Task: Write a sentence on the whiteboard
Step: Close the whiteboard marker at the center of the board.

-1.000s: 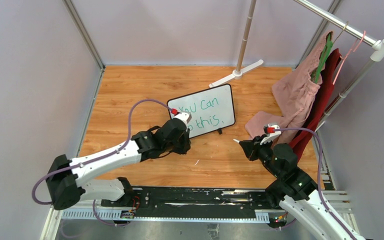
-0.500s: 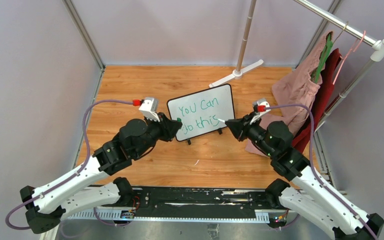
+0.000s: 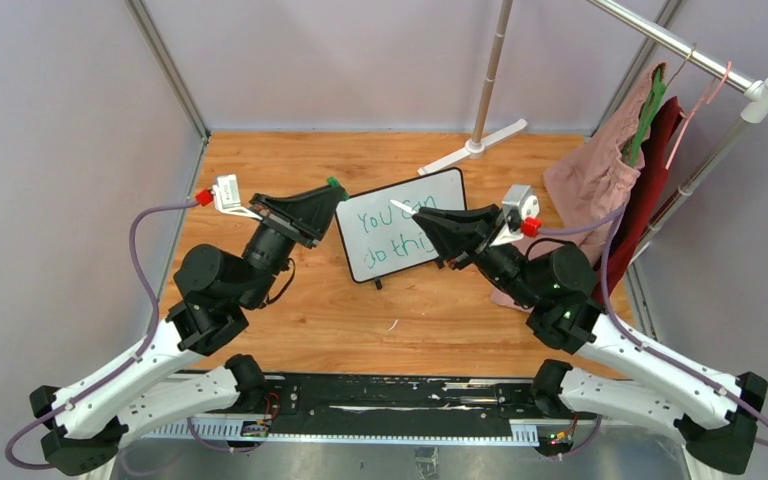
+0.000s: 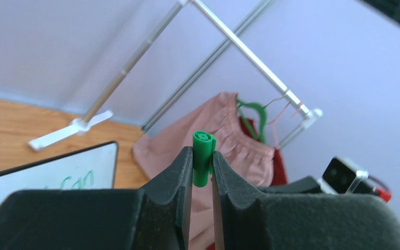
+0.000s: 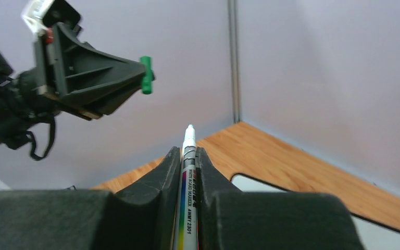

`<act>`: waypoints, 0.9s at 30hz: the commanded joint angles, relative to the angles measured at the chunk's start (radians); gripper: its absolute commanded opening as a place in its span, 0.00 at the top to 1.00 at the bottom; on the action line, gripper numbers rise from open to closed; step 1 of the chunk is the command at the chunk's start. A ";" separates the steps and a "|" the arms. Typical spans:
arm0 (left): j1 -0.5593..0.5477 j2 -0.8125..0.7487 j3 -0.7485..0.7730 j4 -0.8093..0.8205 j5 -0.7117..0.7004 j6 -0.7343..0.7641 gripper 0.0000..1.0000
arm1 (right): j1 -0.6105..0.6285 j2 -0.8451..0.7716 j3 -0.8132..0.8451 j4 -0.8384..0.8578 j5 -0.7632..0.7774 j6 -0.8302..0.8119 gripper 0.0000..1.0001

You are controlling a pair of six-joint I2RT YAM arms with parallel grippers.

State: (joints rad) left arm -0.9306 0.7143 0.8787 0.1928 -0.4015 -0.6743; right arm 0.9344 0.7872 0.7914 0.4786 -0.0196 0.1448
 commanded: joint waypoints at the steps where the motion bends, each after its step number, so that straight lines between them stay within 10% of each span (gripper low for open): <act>1: 0.009 -0.015 -0.042 0.267 -0.054 -0.116 1.00 | 0.159 0.029 0.019 0.280 0.127 -0.223 1.00; 14: 0.012 -0.048 -0.092 0.507 -0.026 -0.317 1.00 | 0.348 0.217 -0.007 0.783 0.151 -0.360 1.00; 27: 0.012 -0.072 -0.131 0.598 0.077 -0.377 1.00 | 0.348 0.288 0.093 0.732 -0.001 -0.248 1.00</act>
State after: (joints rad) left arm -0.9245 0.6510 0.7578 0.7277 -0.3561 -1.0283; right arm 1.2701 1.0657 0.8349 1.1652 0.0319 -0.1371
